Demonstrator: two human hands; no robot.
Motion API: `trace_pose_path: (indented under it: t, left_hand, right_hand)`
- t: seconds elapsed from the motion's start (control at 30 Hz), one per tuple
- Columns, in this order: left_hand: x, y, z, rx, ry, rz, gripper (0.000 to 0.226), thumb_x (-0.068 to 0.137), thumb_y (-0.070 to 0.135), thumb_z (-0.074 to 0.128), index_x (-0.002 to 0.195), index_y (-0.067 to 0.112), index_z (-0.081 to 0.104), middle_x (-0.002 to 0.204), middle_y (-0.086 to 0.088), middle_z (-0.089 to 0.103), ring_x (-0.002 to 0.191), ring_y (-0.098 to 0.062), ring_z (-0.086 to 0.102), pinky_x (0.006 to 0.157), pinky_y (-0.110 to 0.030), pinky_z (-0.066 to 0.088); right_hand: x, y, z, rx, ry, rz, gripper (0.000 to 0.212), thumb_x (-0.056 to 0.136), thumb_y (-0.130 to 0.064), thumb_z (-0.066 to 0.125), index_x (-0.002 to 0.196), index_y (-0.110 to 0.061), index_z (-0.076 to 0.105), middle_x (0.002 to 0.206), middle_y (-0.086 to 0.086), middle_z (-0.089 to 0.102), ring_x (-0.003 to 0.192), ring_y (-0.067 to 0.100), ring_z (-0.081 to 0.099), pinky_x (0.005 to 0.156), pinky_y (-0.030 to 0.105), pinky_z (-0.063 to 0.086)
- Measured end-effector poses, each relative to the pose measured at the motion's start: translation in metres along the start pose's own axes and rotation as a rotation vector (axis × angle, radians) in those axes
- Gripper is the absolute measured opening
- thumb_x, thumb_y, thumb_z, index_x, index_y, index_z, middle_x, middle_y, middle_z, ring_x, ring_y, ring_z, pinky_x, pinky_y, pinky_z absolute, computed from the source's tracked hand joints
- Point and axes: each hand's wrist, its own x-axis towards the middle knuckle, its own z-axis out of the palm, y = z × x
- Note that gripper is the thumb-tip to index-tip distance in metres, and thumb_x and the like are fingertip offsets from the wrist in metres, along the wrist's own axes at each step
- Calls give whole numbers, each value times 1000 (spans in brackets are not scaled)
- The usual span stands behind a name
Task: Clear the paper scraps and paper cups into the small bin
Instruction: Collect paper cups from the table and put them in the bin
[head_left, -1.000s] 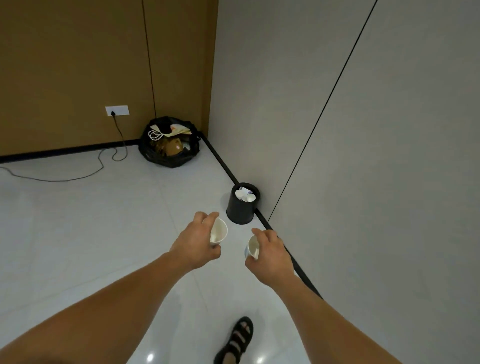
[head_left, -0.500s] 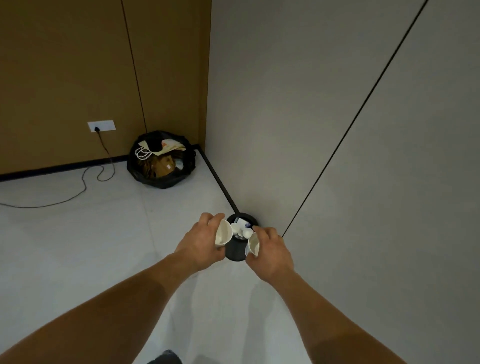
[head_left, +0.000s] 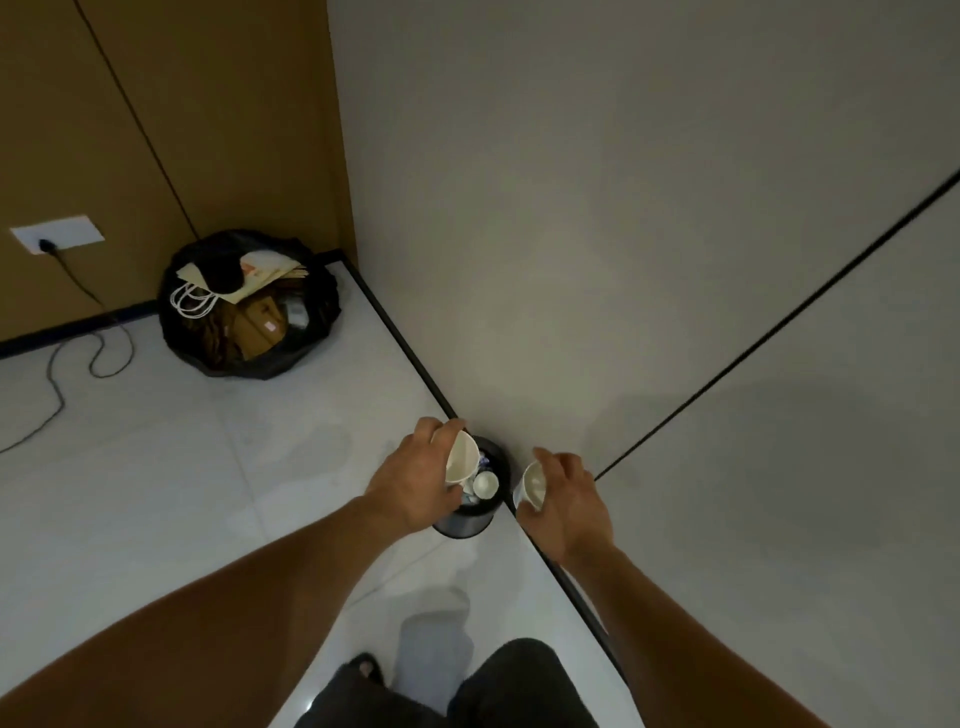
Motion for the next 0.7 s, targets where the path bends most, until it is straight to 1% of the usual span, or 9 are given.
trace_pose_path:
  t: [0.13, 0.23, 0.33, 0.4, 0.5, 0.57, 0.63, 0.7]
  left_hand:
    - [60, -19, 26, -16, -29, -50, 80, 79, 28, 70, 146, 27, 26, 137, -1, 34, 116, -24, 48, 92, -32, 46]
    - [102, -29, 58, -56, -46, -128, 82, 78, 29, 72, 145, 30, 25, 134, -2, 37, 115, -23, 48, 93, -32, 47]
    - [142, -47, 100, -71, -48, -132, 82, 76, 32, 77, 145, 23, 32, 130, -5, 45, 112, -22, 53, 91, -28, 48]
    - [166, -65, 130, -76, -51, -178, 83, 75, 33, 79, 144, 21, 34, 129, -5, 47, 110, -22, 55, 89, -27, 50]
    - [198, -97, 177, -140, -38, -276, 85, 74, 34, 78, 143, 26, 30, 128, -4, 45, 108, -19, 52, 81, -25, 47]
    - [218, -121, 217, -139, -41, -272, 85, 72, 33, 78, 142, 23, 31, 124, -6, 46, 104, -20, 52, 75, -23, 40]
    - [234, -145, 259, -115, -53, -259, 85, 73, 29, 78, 143, 20, 31, 123, -7, 46, 103, -21, 52, 74, -23, 38]
    - [248, -169, 301, -96, -70, -257, 84, 75, 28, 76, 144, 19, 30, 126, -8, 45, 106, -23, 51, 75, -23, 38]
  right_hand:
    - [64, 24, 19, -1, -51, 11, 74, 85, -41, 64, 148, -26, 28, 143, 3, 35, 122, 23, 43, 94, 34, 48]
    - [117, 41, 41, 25, -109, -3, 74, 85, -41, 65, 148, -26, 29, 142, 2, 35, 122, 21, 43, 94, 32, 47]
    - [167, 61, 74, 21, -162, -44, 70, 85, -38, 67, 145, -23, 33, 139, 4, 40, 118, 20, 47, 90, 24, 46]
    - [199, 75, 101, 30, -199, -48, 70, 85, -37, 68, 144, -24, 32, 139, 3, 39, 118, 19, 48, 86, 23, 46]
    - [242, 96, 153, 33, -241, -57, 73, 85, -38, 69, 145, -25, 30, 142, 3, 37, 120, 20, 47, 87, 27, 49]
    - [268, 110, 197, 41, -262, -60, 73, 85, -37, 70, 146, -25, 31, 142, 3, 38, 119, 21, 47, 85, 28, 50]
    - [289, 127, 244, 42, -270, -63, 74, 84, -37, 70, 146, -24, 32, 142, 5, 39, 117, 23, 49, 82, 26, 49]
    - [304, 142, 292, 24, -277, -75, 75, 83, -36, 71, 146, -22, 32, 141, 7, 40, 117, 24, 49, 80, 27, 47]
